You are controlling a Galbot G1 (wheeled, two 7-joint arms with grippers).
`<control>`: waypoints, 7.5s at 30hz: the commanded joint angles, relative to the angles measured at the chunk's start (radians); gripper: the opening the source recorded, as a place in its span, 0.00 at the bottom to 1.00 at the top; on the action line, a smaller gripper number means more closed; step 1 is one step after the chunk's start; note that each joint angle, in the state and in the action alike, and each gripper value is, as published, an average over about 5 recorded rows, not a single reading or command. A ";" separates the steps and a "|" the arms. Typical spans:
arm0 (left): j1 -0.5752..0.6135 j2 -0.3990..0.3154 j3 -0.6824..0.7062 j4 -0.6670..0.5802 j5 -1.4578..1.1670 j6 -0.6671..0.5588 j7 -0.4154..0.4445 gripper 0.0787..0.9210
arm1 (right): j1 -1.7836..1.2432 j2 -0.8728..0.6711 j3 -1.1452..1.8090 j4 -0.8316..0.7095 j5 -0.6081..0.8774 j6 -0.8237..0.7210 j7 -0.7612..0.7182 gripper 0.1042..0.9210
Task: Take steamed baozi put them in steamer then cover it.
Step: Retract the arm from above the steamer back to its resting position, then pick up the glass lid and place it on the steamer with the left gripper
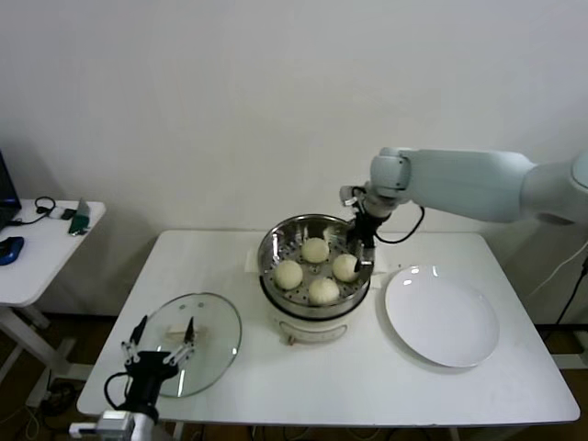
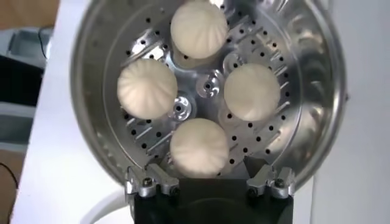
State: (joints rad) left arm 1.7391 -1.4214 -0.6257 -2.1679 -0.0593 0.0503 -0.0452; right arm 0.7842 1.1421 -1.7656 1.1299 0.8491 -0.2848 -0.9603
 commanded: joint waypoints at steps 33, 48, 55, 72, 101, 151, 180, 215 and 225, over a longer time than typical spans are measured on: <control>-0.056 0.031 -0.011 0.034 0.588 0.004 -0.036 0.88 | -1.883 -0.471 2.193 0.640 -0.189 0.302 0.803 0.88; 0.013 0.093 0.059 0.120 1.414 0.098 -0.103 0.88 | -2.253 -0.116 2.511 0.773 -0.315 0.248 0.788 0.88; -0.051 0.093 0.144 0.229 1.464 0.120 -0.111 0.88 | -2.318 -0.055 2.591 0.764 -0.318 0.241 0.782 0.88; -0.282 0.056 0.166 0.464 1.531 0.156 -0.057 0.88 | -2.330 -0.027 2.611 0.726 -0.371 0.243 0.785 0.88; -0.396 0.081 0.135 0.595 1.474 0.171 -0.095 0.88 | -2.358 0.020 2.649 0.711 -0.396 0.277 0.745 0.88; -0.337 0.459 0.166 0.003 1.164 0.484 -0.043 0.08 | -2.199 -0.017 2.540 0.569 -0.488 0.291 0.731 0.88; -0.955 0.147 0.857 0.290 1.375 0.735 0.276 0.08 | -2.119 0.007 2.478 0.492 -0.570 0.307 0.748 0.88; -1.038 -0.028 0.935 0.587 1.421 0.735 0.275 0.08 | -2.162 0.008 2.541 0.469 -0.570 0.342 0.719 0.88; -1.033 -0.016 0.930 0.588 1.428 0.735 0.284 0.08 | -2.161 0.012 2.540 0.469 -0.572 0.342 0.715 0.88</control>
State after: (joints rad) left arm 0.7091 -1.4331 0.3017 -1.6007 1.3653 0.7364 0.2361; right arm -1.3768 1.1522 0.7740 1.5988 0.2783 0.0571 -0.2438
